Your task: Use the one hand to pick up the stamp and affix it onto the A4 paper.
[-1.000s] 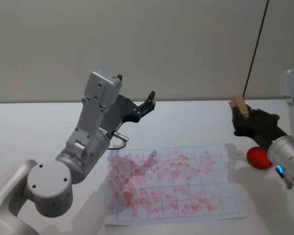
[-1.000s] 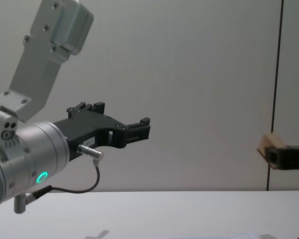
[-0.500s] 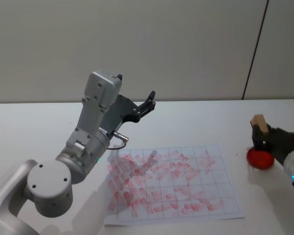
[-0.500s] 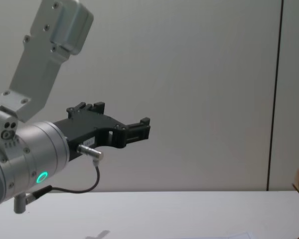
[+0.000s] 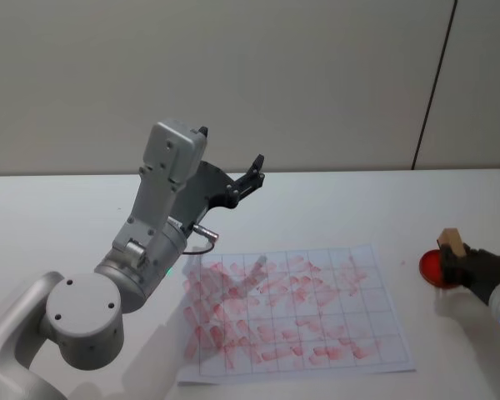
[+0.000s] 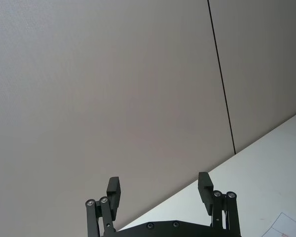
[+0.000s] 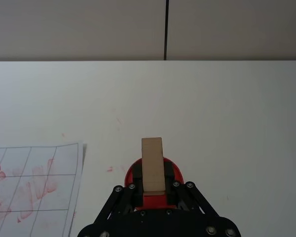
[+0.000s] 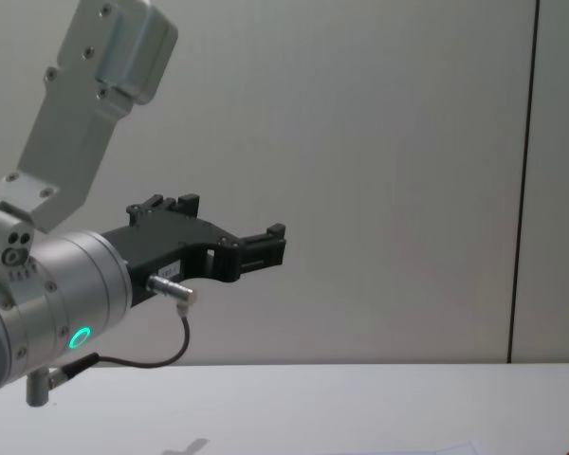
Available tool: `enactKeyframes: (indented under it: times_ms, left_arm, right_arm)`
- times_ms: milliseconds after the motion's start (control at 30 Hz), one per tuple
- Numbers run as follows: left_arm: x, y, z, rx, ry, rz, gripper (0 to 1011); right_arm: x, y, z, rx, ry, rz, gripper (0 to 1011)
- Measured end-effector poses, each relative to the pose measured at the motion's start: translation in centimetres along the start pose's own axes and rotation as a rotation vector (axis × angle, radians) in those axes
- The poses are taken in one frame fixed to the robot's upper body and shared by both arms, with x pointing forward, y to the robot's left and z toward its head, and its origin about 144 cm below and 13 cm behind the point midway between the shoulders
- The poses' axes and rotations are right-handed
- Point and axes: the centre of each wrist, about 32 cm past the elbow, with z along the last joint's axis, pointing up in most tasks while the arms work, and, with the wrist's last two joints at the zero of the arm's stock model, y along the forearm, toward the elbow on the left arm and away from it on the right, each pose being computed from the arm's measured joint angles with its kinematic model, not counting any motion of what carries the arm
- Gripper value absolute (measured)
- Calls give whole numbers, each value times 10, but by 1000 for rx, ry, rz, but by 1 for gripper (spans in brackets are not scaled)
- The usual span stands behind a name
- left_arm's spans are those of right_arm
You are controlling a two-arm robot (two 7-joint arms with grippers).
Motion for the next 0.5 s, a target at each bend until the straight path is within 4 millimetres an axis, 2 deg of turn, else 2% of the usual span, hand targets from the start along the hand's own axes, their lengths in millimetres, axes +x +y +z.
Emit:
enactKeyframes:
  times_ms: [100,233,267,500]
  left_arm:
    - [0,0,0,0,0,0,1001]
    - [0,0,0,0,0,0,1001]
    - [0,0,0,0,0,0,1001]
    - [0,0,0,0,0,0,1001]
  right_arm:
    - [1,2,-2,-7,2,1,236]
    - [2,5,-6,-16,4,5,330]
    - [3,6,-7,-15,3,7,391]
    - [4,7,-9,16,-9,17,591]
